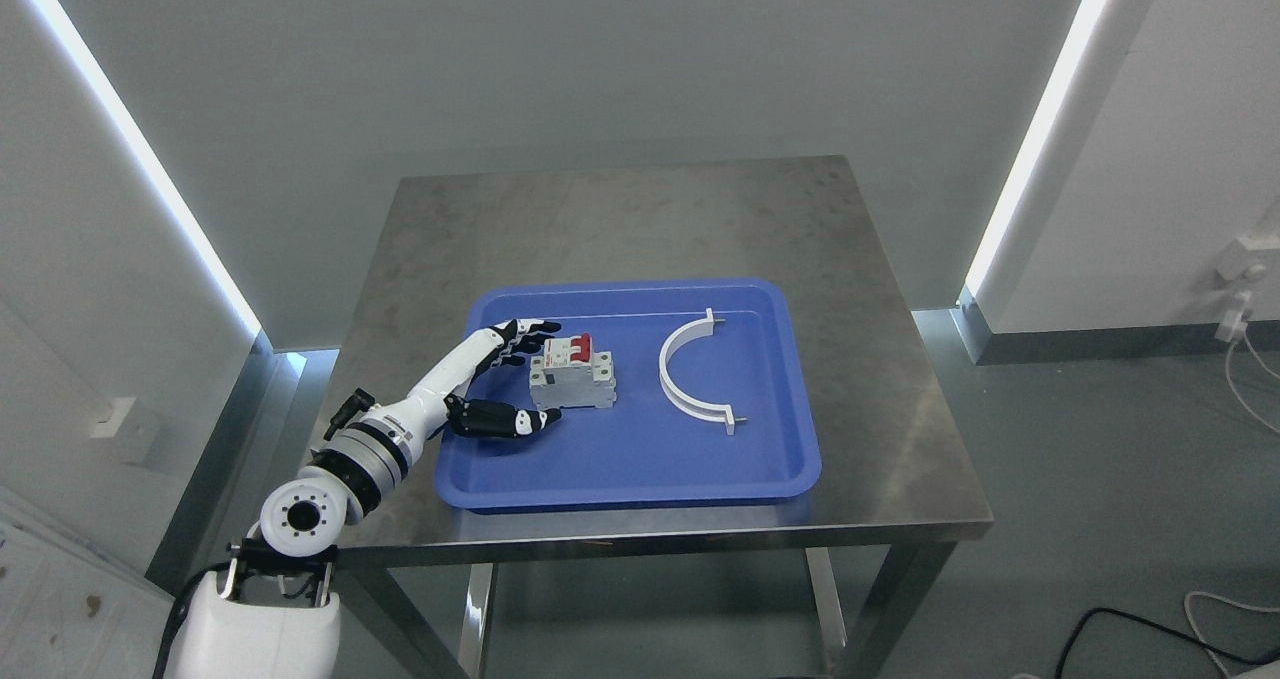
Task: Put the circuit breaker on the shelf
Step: 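Close the left hand fingers around the circuit breaker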
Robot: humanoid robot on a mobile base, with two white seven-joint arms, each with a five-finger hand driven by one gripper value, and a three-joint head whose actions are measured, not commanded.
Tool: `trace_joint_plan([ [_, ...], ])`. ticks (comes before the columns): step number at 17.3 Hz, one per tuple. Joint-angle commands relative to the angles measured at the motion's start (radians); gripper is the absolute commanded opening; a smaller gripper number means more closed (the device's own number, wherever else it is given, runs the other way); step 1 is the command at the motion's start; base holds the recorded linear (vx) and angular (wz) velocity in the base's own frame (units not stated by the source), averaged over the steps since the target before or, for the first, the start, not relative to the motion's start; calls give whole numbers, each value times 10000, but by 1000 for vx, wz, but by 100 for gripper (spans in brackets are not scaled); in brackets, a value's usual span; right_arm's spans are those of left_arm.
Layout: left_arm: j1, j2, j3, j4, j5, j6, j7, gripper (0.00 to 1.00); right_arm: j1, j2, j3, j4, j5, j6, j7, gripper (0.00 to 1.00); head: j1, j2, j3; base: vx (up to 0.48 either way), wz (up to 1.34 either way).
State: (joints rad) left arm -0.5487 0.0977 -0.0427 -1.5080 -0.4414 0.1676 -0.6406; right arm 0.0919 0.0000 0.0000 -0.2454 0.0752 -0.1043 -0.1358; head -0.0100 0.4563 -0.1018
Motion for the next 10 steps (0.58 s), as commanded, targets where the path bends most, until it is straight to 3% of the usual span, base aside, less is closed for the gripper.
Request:
trace_joint_plan([
  [1, -264, -240, -18, 568, -464, -96, -6, 55, 2, -175, 199, 0, 0, 1826, -8, 100, 0, 0, 0, 5, 26],
  [6, -526, -802, 226, 814, -449, -648, -21, 27, 2, -175, 199, 0, 0, 1826, -8, 100, 0, 0, 0, -5, 6],
  [10, -617, -802, 563, 829, -388, -1137, -21, 14, 2, -175, 199, 0, 0, 1826, -8, 100, 0, 0, 0, 0, 29],
])
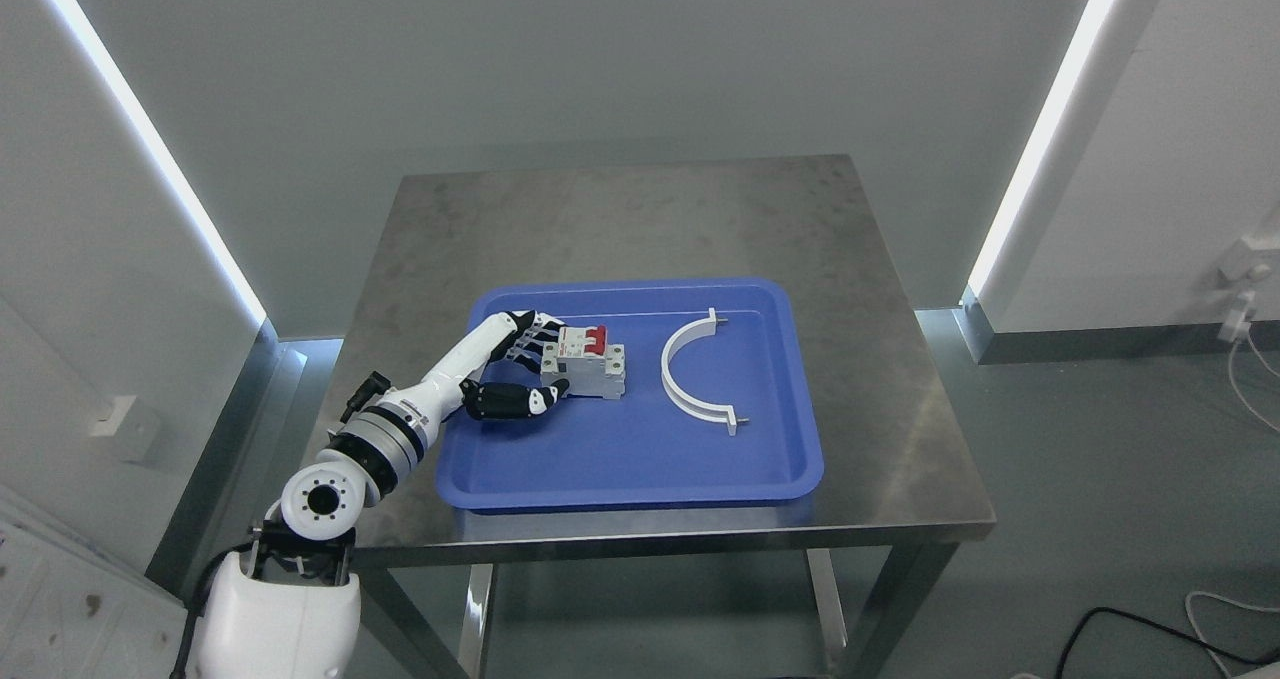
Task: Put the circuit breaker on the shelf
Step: 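Close the left hand fingers around the circuit breaker, then lift the circuit breaker up out of the tray with the left hand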
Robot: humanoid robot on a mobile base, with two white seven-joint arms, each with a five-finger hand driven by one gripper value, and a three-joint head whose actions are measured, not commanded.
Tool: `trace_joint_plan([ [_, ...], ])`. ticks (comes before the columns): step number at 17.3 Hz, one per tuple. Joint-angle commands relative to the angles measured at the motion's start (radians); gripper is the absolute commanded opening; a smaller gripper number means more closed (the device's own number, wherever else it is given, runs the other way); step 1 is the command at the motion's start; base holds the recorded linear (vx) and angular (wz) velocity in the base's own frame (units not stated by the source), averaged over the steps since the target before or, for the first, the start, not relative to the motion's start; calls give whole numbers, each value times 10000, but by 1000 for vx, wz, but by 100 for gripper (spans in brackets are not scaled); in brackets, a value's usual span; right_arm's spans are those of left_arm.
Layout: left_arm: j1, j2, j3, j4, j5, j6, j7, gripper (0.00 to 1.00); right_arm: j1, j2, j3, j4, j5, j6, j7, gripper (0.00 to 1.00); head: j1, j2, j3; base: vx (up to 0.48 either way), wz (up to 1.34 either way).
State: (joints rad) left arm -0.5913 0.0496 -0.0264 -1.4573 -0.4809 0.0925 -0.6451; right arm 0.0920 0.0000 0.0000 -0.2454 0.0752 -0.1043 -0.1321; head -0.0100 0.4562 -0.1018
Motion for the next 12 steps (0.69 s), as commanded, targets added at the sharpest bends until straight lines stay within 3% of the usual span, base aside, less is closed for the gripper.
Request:
trace_joint_plan([
  [1, -374, -321, 615, 323, 83, -585, 9, 13, 1, -175, 199, -1, 0, 1826, -44, 100, 0, 0, 0, 8, -71],
  [4, -744, -321, 937, 185, 1336, -1245, 176, 13, 1, -175, 199, -1, 0, 1826, -44, 100, 0, 0, 0, 5, -40],
  [7, -821, -321, 1612, 47, 2917, -2133, 1401, 13, 1, -175, 199, -1, 0, 1826, -44, 100, 0, 0, 0, -1, 15],
  [9, -623, -321, 1966, 77, 4785, -3617, 1802, 13, 1, -175, 199, -1, 0, 1826, -44, 100, 0, 0, 0, -4, -25],
  [12, 403, -321, 2028, 62, 4885, -5582, 2169, 13, 1, -175, 199, -1, 0, 1826, -44, 100, 0, 0, 0, -18, 14],
])
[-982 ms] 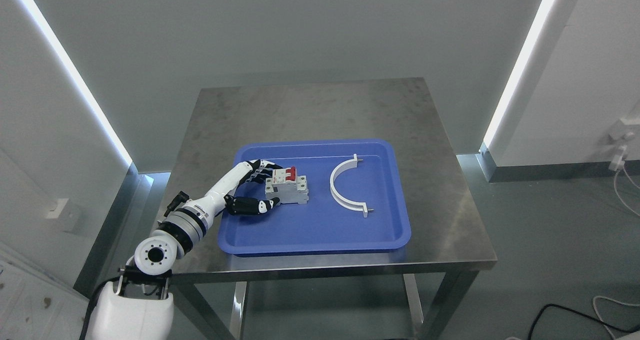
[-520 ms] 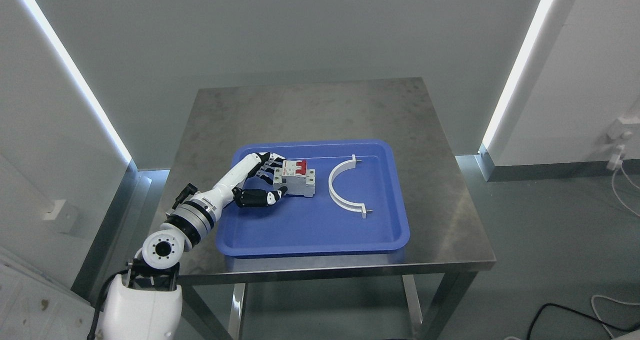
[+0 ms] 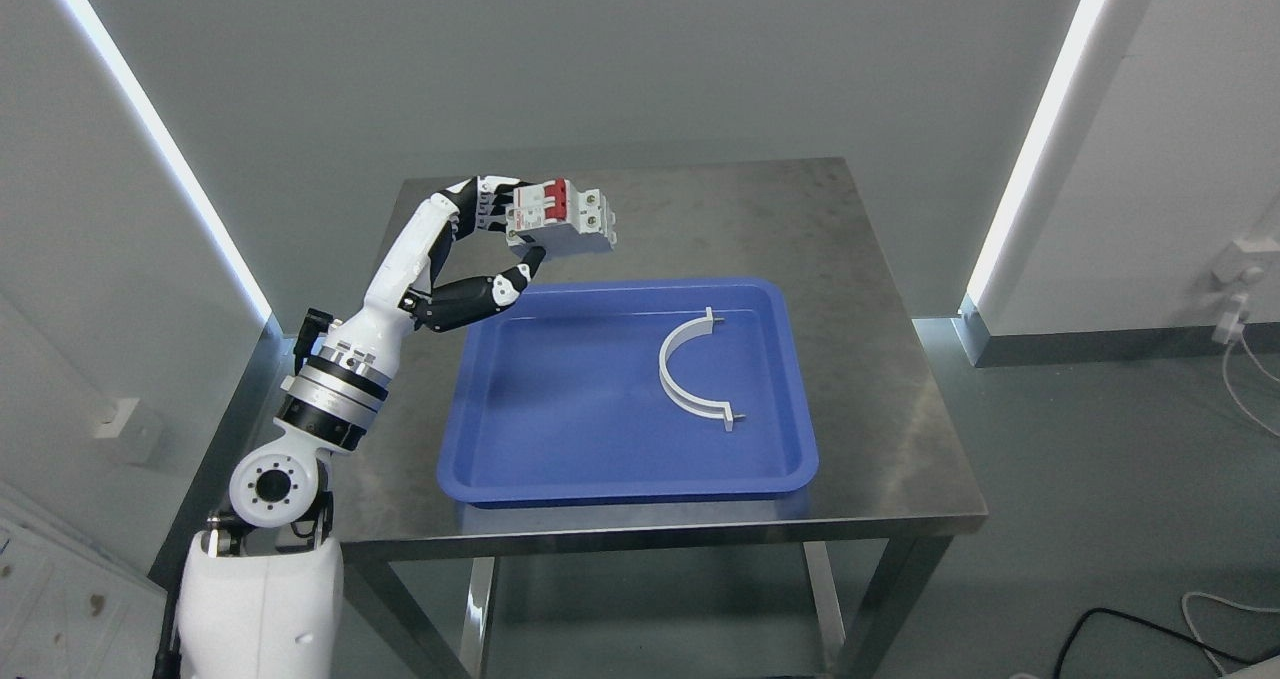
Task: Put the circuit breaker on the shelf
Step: 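Lift the circuit breaker up out of the tray with the left hand, then hold the breaker in the left hand while turning toward the bin shelf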
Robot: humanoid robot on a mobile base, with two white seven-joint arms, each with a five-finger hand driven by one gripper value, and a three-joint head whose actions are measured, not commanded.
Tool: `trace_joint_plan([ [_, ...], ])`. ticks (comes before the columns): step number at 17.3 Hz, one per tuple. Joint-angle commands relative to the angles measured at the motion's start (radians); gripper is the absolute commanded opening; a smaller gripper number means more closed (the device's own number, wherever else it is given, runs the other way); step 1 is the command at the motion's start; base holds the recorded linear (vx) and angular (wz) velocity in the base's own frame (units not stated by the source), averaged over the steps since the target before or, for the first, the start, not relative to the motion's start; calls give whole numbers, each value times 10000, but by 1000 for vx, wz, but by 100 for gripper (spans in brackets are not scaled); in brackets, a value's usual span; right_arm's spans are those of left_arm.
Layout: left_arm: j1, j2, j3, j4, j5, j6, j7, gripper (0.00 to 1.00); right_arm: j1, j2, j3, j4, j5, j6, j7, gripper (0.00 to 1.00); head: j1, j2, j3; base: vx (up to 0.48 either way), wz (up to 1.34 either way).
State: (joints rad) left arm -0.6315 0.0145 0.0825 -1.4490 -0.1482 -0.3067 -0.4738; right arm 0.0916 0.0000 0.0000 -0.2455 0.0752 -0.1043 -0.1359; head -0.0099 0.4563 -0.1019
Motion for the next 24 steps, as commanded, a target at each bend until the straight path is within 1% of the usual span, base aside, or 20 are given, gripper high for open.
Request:
trace_joint_plan([
  [1, 1127, 30, 924, -37, 1559, -2083, 868, 13, 5, -175, 199, 1, 0, 1826, -6, 100, 0, 0, 0, -31, 1],
  [2, 1403, 30, 909, -204, 1559, -2300, 1221, 14, 5, -175, 199, 1, 0, 1826, -6, 100, 0, 0, 0, -107, -1],
  [3, 1725, 30, 893, -540, 1559, -2287, 1301, 14, 5, -175, 199, 1, 0, 1826, -6, 100, 0, 0, 0, -183, -6],
  [7, 2493, 30, 939, -1186, 1559, -2287, 1271, 14, 5, -175, 199, 1, 0, 1826, -6, 100, 0, 0, 0, -257, 5],
  [13, 3261, 30, 1062, -1677, 1559, -2348, 1240, 14, 5, -175, 199, 1, 0, 1826, -6, 100, 0, 0, 0, -351, -66],
  [17, 3583, 30, 1093, -1724, 1574, -2333, 1240, 14, 5, -175, 199, 1, 0, 1826, -6, 100, 0, 0, 0, -448, -26],
  [24, 3707, 30, 1093, -1724, 1605, -2410, 1225, 14, 5, -175, 199, 1, 0, 1826, -6, 100, 0, 0, 0, -478, -84],
])
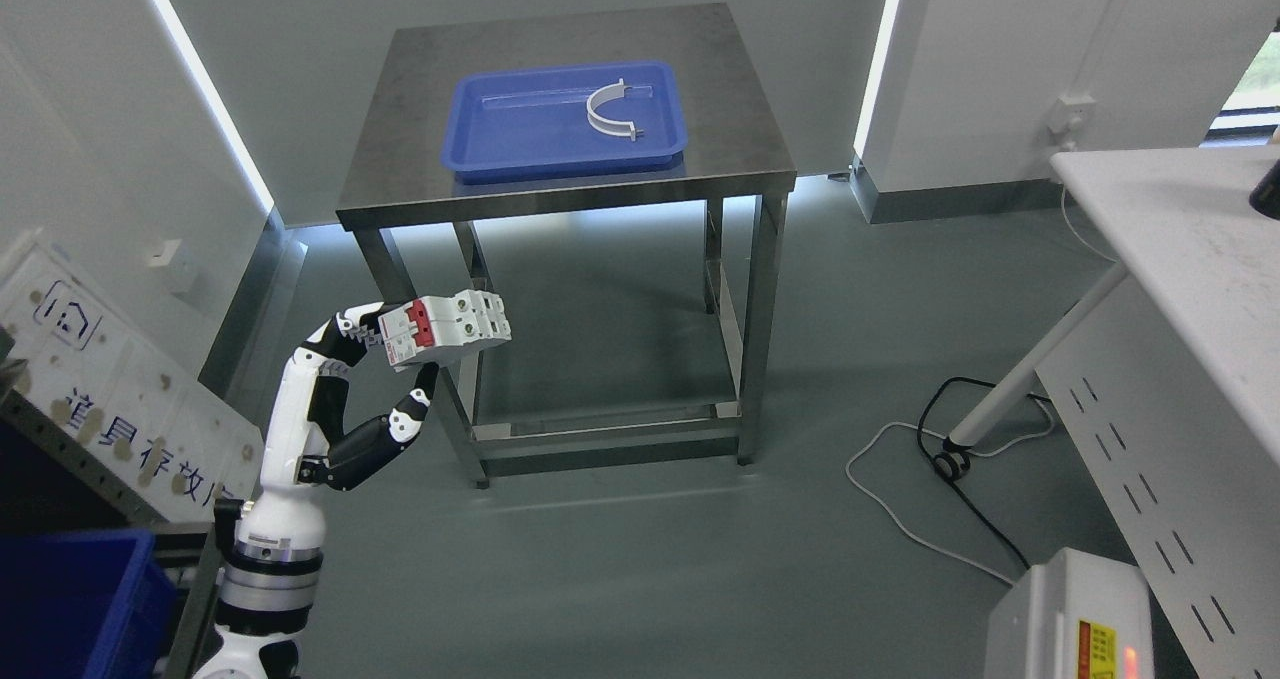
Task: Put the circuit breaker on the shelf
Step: 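Hold the breaker in the left hand while turning toward the bin shelf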
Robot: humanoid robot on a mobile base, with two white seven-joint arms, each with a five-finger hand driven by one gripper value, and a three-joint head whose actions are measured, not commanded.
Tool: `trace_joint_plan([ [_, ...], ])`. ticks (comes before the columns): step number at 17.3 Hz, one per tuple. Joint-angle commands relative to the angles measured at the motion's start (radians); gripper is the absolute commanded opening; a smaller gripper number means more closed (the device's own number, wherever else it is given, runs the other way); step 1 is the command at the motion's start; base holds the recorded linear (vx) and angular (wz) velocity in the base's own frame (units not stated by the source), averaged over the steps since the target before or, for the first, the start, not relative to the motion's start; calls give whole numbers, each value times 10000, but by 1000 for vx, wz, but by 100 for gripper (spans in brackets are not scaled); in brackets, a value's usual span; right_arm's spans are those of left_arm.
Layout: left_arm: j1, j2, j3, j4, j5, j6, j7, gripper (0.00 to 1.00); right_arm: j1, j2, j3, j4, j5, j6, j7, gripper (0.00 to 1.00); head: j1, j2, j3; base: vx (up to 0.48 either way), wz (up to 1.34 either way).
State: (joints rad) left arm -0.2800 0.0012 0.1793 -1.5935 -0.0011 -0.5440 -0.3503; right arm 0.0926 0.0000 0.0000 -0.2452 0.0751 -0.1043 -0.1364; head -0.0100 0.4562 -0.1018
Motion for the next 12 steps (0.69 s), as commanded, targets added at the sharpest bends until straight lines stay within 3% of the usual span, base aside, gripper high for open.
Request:
trace_joint_plan([
  [1, 268, 163, 109, -279, 133, -51, -10, 14, -6, -175, 199, -2, 0, 1826, -2, 100, 0, 0, 0, -514, 288],
  [6, 315, 163, 155, -279, 225, -281, 5, 14, -6, -175, 199, -2, 0, 1826, -2, 100, 0, 0, 0, -418, 862],
  [12, -235, 163, -288, -279, 271, -373, -10, 14, -6, -175, 199, -2, 0, 1826, -2, 100, 0, 0, 0, -324, 1712],
])
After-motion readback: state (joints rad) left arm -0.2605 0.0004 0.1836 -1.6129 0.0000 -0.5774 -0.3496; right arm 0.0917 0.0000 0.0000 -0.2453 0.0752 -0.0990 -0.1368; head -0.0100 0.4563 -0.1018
